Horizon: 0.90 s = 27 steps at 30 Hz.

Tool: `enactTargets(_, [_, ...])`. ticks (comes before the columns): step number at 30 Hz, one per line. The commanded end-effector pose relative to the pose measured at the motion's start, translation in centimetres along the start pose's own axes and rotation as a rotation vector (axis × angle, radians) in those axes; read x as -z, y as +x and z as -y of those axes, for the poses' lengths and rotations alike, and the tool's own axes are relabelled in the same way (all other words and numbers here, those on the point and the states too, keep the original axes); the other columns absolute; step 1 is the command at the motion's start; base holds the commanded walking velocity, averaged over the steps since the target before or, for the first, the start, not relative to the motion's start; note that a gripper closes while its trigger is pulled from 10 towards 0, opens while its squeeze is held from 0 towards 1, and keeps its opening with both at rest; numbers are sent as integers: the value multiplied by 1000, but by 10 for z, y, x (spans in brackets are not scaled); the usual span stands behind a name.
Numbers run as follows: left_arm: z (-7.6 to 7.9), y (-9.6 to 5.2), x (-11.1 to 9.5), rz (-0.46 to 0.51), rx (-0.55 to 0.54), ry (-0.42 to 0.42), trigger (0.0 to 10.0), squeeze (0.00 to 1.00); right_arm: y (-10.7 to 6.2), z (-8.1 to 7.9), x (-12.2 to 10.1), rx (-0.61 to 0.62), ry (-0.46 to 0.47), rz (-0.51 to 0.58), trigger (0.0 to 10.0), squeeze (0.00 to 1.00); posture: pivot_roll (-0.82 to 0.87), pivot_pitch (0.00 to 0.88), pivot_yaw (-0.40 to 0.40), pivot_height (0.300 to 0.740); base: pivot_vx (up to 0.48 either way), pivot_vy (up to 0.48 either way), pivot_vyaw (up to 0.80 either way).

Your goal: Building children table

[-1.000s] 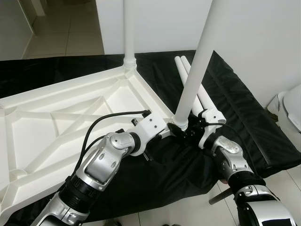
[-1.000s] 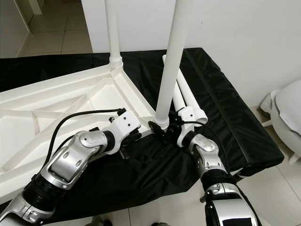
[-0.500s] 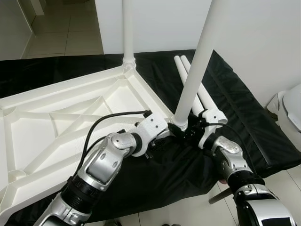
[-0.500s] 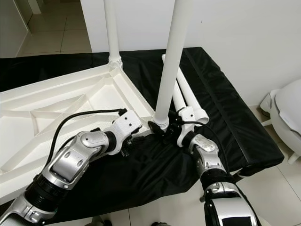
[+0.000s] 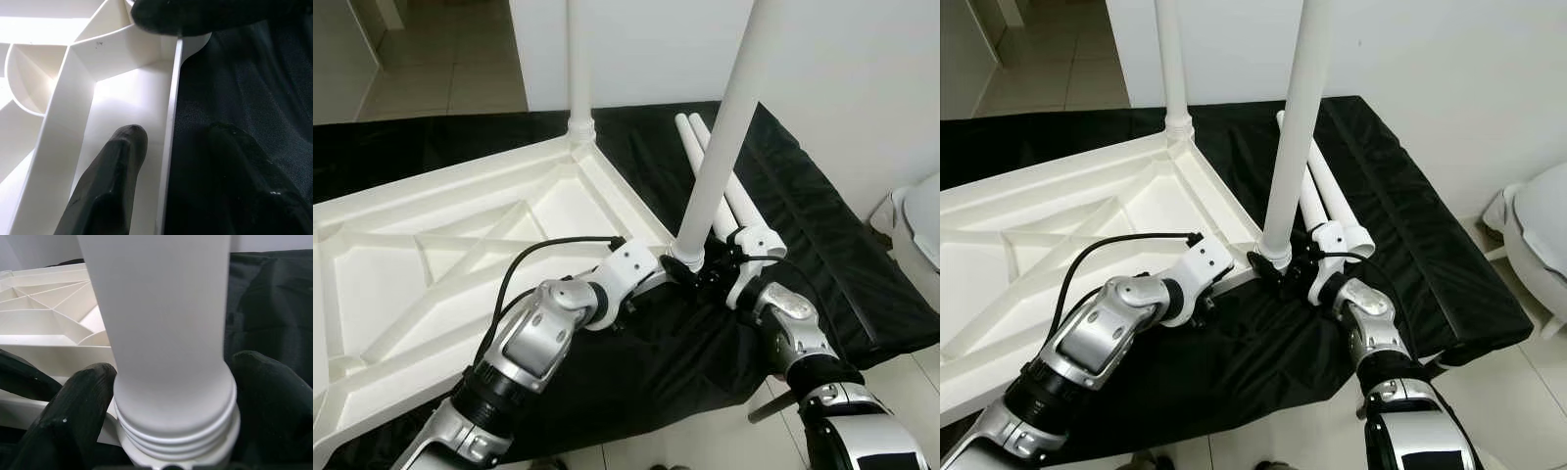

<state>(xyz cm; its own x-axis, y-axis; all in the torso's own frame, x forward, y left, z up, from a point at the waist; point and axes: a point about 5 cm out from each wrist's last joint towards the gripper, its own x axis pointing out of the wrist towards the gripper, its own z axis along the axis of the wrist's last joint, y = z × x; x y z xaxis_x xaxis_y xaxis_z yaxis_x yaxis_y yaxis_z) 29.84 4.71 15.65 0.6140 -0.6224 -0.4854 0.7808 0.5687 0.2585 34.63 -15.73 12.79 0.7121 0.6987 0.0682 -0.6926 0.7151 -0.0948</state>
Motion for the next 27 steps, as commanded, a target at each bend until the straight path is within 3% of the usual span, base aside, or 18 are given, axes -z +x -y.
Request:
enactTargets(1, [-3, 3, 6, -35, -84, -13, 10000, 0, 2, 0, -2, -8, -1, 6, 10000, 0, -7, 107, 20, 740, 0, 0, 0])
enactTargets(5, [-3, 3, 4, -16, -80, -14, 10000, 0, 2, 0, -2, -8, -1, 7, 10000, 0, -8, 107, 20, 740, 0, 0, 0])
enactTargets(6, [-5, 1, 2, 4, -90, -27, 0, 0, 2, 0, -3, -7, 0, 7, 10000, 0, -8, 106, 21, 740, 0, 0, 0])
enactTargets(23, [-2, -2, 1, 5, -52, -11, 118, 0, 5, 3, -7, 10, 4, 21, 10000, 0, -3, 99, 12, 740, 0, 0, 0])
enactTargets(24, [-2, -2, 1, 2, -54, -12, 1882, 0, 6, 4, -8, 11, 5, 22, 10000, 0, -3, 99, 12, 740, 0, 0, 0])
enactTargets(25, [-1, -2, 1, 3, -43, 4, 10000, 0, 6, 4, -8, 12, 3, 22, 10000, 0, -3, 97, 12, 740, 0, 0, 0])
enactTargets(27, [-1, -2, 0, 7, -33, 16, 10000, 0, 6, 4, -8, 13, 3, 21, 10000, 0, -3, 97, 12, 740, 0, 0, 0])
